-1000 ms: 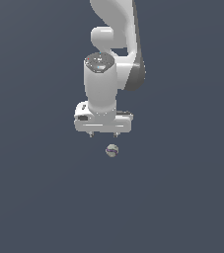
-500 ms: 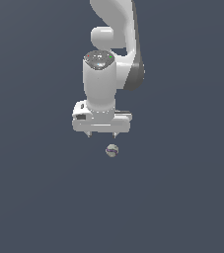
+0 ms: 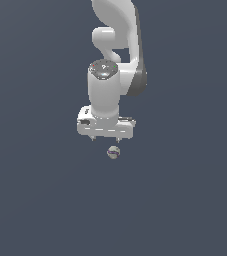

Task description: Pick up the object and move it to a goal position.

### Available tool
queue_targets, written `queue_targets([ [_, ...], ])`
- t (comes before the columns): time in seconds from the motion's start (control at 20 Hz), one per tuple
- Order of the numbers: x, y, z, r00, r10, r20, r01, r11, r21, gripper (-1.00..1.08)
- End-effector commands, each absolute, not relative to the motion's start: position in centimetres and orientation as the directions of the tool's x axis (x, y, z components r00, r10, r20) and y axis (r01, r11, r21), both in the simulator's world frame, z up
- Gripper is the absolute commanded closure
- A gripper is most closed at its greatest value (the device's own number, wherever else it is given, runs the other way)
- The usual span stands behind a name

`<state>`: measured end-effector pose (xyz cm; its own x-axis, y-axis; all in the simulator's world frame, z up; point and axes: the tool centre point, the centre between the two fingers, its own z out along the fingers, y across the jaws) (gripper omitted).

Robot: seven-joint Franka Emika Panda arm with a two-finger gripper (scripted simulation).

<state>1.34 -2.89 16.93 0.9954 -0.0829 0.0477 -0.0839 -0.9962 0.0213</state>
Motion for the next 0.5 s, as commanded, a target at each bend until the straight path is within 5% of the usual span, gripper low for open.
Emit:
queue_targets([
  [0.0,1.2,-2.5,15.9,0.992,-0.119,0.042,-0.12,-0.993,0.016,-0.92],
  [0.45,0.5,-0.6,11.2,0.956,-0.292,0.015,-0.292,-0.956,0.001,-0.92],
])
